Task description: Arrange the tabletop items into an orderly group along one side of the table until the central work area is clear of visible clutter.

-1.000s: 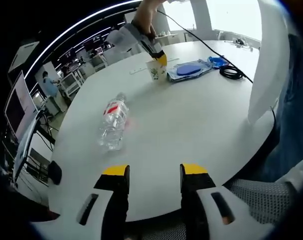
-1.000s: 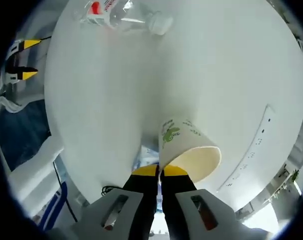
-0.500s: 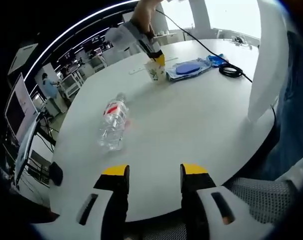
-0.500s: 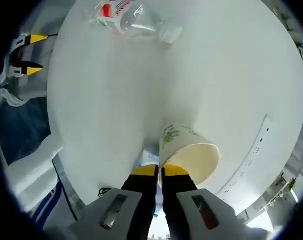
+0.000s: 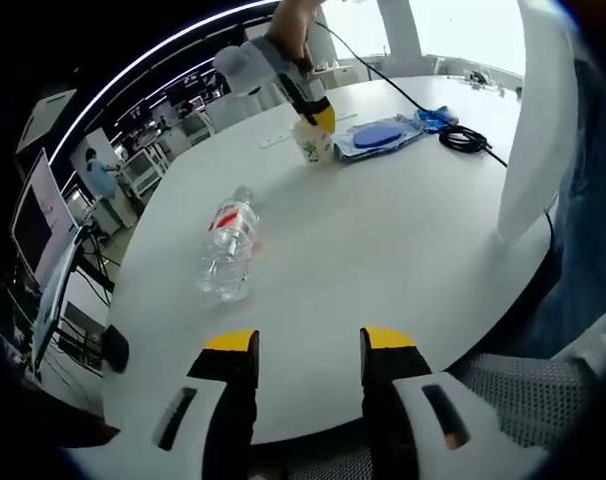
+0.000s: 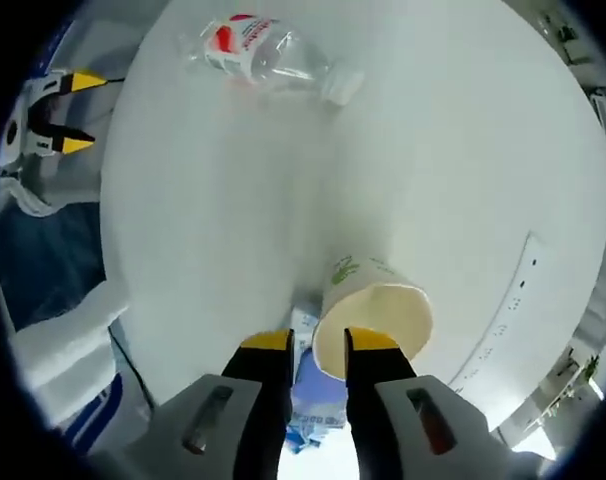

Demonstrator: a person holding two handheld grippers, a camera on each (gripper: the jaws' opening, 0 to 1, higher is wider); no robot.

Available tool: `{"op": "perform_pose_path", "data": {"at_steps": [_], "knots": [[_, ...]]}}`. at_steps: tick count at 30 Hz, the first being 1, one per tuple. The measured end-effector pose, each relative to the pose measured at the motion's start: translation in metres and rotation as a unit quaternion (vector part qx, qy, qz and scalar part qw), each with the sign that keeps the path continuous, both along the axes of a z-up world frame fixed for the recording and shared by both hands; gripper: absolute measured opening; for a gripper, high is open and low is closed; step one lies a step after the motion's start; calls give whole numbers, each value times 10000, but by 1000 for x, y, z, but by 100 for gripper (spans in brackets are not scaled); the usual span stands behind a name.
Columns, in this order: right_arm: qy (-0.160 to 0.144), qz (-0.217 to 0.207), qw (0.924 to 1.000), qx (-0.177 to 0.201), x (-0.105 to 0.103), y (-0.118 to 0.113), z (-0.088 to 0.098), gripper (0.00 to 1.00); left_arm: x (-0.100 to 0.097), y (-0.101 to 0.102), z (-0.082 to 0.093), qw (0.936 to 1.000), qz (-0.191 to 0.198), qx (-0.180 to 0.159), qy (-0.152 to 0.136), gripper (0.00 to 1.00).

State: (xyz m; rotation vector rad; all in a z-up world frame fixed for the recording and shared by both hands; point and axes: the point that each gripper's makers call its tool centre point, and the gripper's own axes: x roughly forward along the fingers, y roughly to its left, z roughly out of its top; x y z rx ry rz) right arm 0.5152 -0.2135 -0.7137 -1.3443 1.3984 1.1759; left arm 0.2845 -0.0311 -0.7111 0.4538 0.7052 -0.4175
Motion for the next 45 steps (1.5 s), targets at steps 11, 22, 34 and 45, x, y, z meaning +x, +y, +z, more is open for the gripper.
{"op": "perform_pose_path", "data": {"at_steps": [11, 22, 34, 45], "knots": [[-34, -166, 9991, 385, 1, -2, 16, 26, 1, 2, 1, 10000, 36, 6, -38, 40], [-125, -723, 9927, 958, 1, -11, 30, 29, 1, 2, 1, 10000, 31, -7, -29, 41], [-270, -1303, 9784, 1582, 2, -21, 44, 40, 0, 0, -1, 10000, -29, -15, 46, 41], [-538, -1724, 9574, 2253, 2, -32, 64, 57, -1, -3, 0, 9999, -75, -42, 58, 42]]}}
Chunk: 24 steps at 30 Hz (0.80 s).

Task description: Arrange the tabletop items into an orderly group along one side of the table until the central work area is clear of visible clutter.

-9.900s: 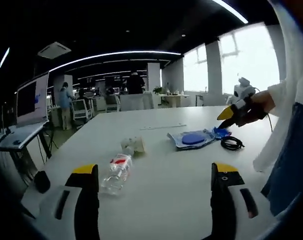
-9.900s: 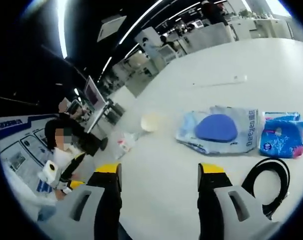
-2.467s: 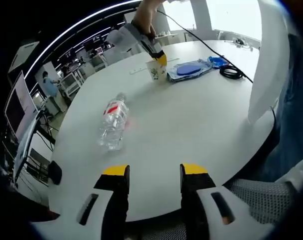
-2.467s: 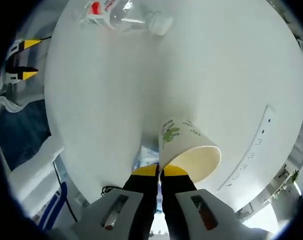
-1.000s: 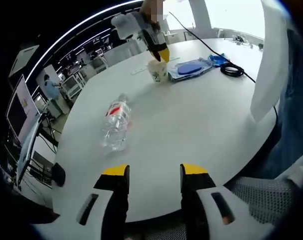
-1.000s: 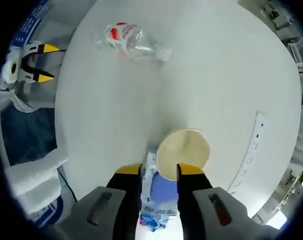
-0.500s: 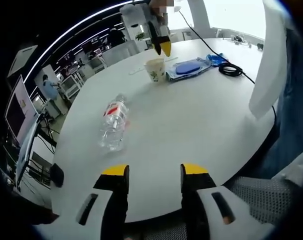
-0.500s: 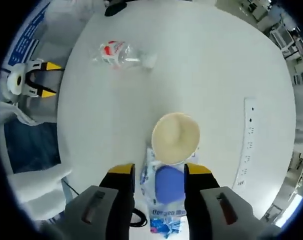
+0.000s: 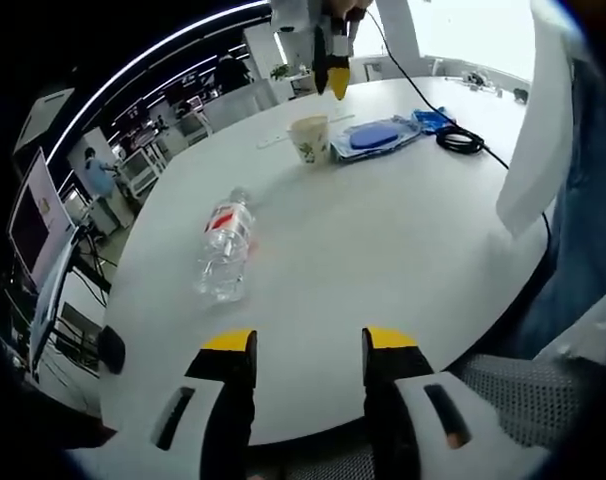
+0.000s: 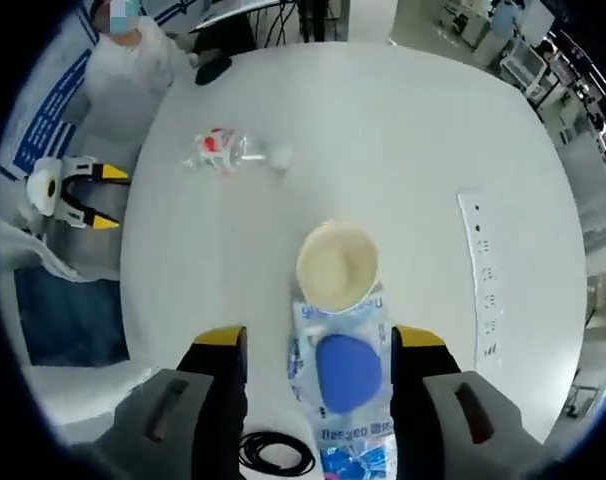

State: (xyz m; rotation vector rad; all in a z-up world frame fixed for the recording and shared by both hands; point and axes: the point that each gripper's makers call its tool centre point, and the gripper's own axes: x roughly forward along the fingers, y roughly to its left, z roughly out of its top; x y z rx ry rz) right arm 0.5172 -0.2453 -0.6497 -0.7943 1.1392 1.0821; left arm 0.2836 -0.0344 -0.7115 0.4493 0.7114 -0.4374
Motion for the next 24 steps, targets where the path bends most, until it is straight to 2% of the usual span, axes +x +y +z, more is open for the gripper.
{"op": "perform_pose_path", "data": {"at_steps": [5, 11, 18, 24], "knots": [[-201, -242, 9985, 438, 0, 0, 9, 64, 0, -2, 1, 10000, -33, 20, -6, 43], [-306, -546, 9955, 710, -4, -6, 15, 75, 0, -2, 2, 10000, -35, -1, -21, 44], [-514, -867, 9883, 1147, -5, -12, 25, 77, -1, -4, 1, 10000, -90, 10, -13, 45], [-550, -1241, 9795, 1486, -9, -20, 32, 78, -1, -5, 0, 10000, -83, -34, 4, 45]]}}
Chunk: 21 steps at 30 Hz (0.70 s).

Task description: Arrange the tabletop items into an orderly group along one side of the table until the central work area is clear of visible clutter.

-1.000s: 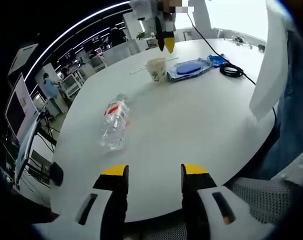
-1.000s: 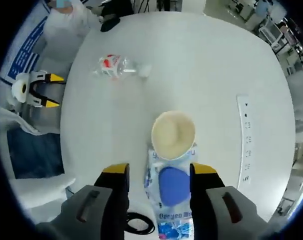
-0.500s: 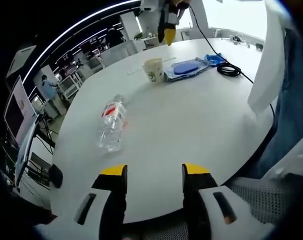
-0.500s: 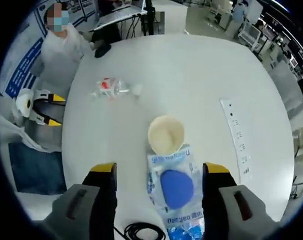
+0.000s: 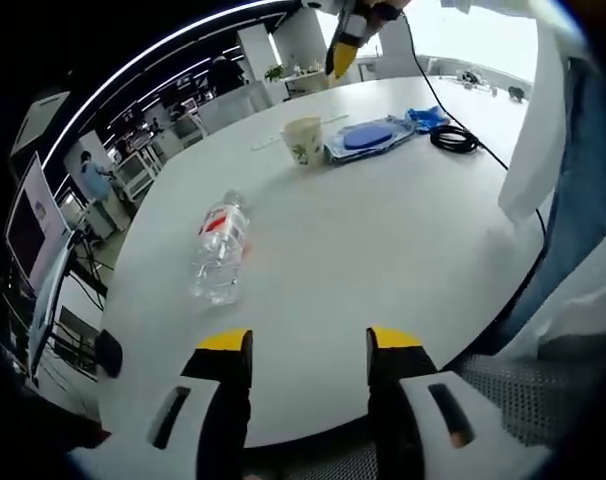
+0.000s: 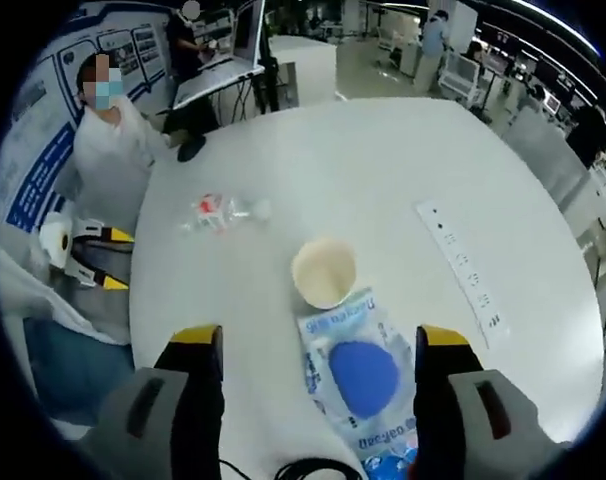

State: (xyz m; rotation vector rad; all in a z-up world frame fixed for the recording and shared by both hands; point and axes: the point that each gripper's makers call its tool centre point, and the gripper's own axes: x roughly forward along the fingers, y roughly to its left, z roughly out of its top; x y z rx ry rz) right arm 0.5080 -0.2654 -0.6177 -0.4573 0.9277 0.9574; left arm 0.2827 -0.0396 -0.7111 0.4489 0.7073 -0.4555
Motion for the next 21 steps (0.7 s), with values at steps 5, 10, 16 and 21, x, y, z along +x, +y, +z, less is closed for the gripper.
{"op": "perform_pose_path", "data": {"at_steps": [5, 10, 16, 21], "knots": [[-62, -257, 9993, 272, -7, -13, 5, 76, 1, 3, 0, 9999, 103, -68, -3, 46], [-53, -493, 9977, 454, -15, -26, 7, 78, 2, 4, 0, 9998, 179, -115, 3, 47], [-10, -933, 9921, 842, -28, -39, 12, 79, 3, 3, 1, 9997, 222, -135, 37, 48], [26, -1115, 9882, 1052, -48, -47, 14, 77, 2, 1, 1, 9996, 231, -130, 81, 48]]}}
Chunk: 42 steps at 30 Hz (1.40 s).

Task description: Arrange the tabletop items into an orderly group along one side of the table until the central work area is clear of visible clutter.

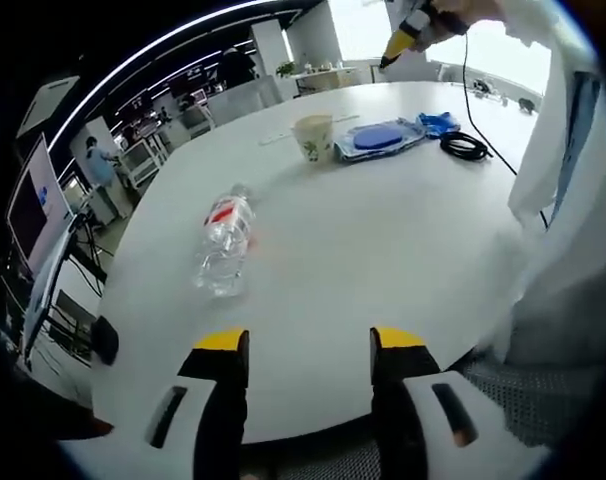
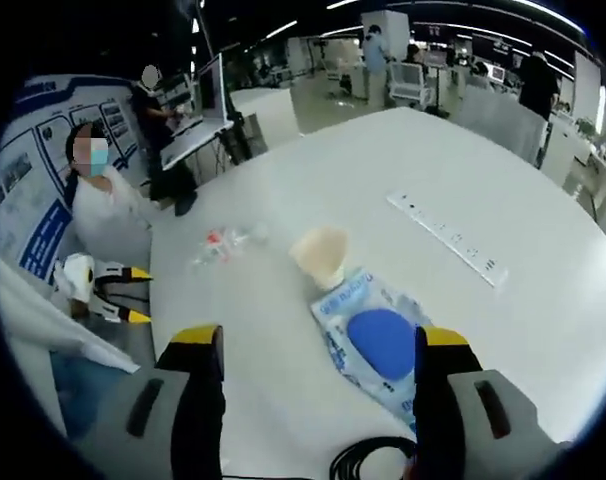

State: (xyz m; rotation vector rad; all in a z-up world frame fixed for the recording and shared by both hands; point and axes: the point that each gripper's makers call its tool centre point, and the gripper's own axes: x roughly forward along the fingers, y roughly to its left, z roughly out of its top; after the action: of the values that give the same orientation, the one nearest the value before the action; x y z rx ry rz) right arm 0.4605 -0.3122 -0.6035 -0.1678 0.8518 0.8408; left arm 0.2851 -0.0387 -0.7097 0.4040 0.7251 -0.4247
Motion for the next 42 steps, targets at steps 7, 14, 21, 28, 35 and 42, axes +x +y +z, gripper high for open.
{"op": "perform_pose_path", "data": {"at_steps": [7, 14, 21, 28, 35, 42], "knots": [[-143, -375, 9988, 265, -11, -10, 6, 77, -2, -1, -3, 9999, 4, 6, 103, 49], [-325, -899, 9915, 880, -20, -23, 19, 72, 0, 3, -2, 9998, 156, -24, 110, 50], [-331, -1136, 9895, 834, -37, -41, 14, 75, -1, 0, -4, 9998, 80, -78, 149, 53], [-241, -1409, 9851, 955, -49, -54, 4, 72, -2, 0, -6, 9997, 86, -94, 212, 55], [-72, -1595, 9805, 1146, -58, -58, -3, 73, -1, 3, -10, 9996, 84, -59, 244, 57], [-121, -1660, 9788, 1198, -57, -66, -2, 73, -2, 1, -11, 9995, 54, -48, 305, 58]]}}
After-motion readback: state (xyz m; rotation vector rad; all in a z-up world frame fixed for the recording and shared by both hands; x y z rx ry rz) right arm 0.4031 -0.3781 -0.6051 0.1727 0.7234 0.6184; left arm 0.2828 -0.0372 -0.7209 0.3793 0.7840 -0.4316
